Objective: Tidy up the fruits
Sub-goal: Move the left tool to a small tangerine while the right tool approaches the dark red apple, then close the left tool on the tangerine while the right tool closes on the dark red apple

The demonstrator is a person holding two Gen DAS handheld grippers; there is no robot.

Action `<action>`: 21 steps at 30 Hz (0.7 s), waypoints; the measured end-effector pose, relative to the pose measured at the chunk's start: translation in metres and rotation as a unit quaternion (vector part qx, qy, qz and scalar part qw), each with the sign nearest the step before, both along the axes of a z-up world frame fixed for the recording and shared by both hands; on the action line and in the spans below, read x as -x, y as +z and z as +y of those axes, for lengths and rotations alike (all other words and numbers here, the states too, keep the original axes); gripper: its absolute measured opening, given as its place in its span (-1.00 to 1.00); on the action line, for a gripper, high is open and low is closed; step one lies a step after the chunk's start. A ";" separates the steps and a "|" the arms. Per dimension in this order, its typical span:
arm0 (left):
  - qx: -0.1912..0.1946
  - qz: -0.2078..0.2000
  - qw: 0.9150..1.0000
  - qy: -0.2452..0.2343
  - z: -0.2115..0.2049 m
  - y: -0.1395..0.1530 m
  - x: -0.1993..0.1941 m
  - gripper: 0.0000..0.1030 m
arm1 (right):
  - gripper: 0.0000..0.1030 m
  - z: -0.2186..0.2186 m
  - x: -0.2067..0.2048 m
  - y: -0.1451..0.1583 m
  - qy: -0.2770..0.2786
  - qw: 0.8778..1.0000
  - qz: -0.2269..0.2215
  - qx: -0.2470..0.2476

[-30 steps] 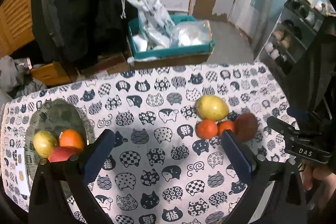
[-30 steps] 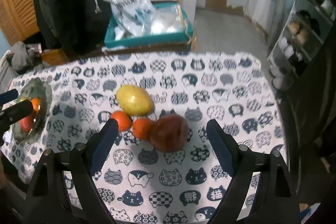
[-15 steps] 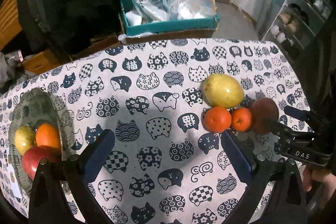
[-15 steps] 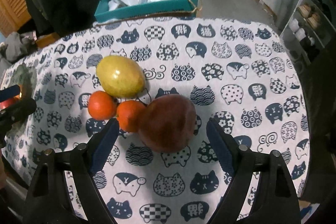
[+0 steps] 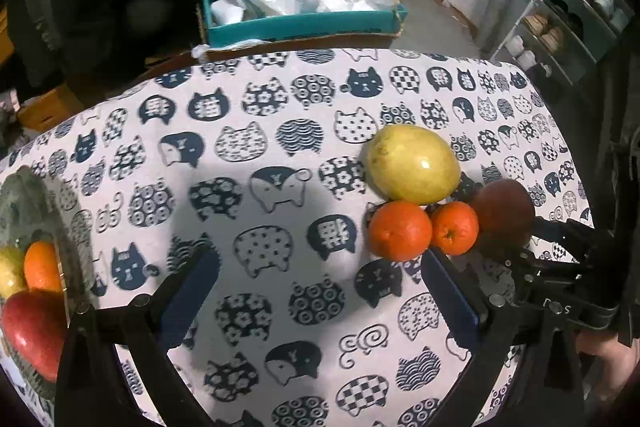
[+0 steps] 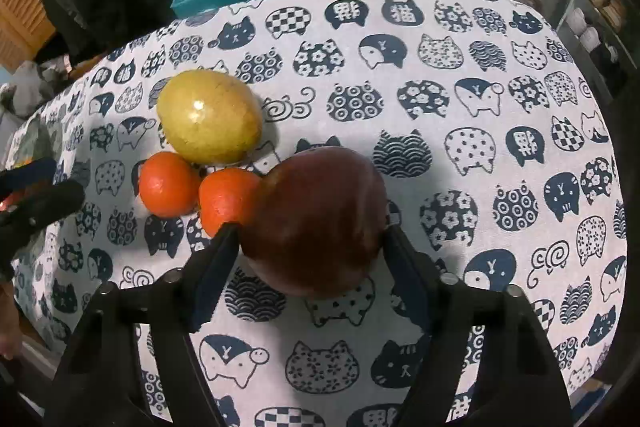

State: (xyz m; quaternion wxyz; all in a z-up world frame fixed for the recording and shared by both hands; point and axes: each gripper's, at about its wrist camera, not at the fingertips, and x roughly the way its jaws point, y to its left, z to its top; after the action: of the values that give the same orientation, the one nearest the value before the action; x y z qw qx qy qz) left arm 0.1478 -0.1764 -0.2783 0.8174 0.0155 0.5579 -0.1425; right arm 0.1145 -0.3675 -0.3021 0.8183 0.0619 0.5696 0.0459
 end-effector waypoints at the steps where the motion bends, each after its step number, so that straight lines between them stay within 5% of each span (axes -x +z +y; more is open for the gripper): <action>1: 0.000 0.001 1.000 -0.002 -0.003 -0.001 -0.001 0.98 | 0.39 -0.001 0.000 0.000 -0.001 1.000 0.000 -0.003; 17: 0.016 0.031 0.999 -0.025 -0.041 -0.031 -0.012 0.98 | 0.37 -0.027 0.002 0.009 -0.038 0.999 -0.016 0.017; 21: 0.022 0.040 0.999 -0.025 -0.045 -0.039 -0.014 0.83 | 0.41 -0.029 -0.001 0.008 -0.035 0.999 -0.016 0.014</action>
State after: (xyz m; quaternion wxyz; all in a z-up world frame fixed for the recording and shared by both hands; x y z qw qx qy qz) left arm 0.1621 -0.2212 -0.3170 0.7905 0.0057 0.5867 -0.1755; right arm 0.1152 -0.3962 -0.2939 0.8291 0.0700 0.5546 0.0103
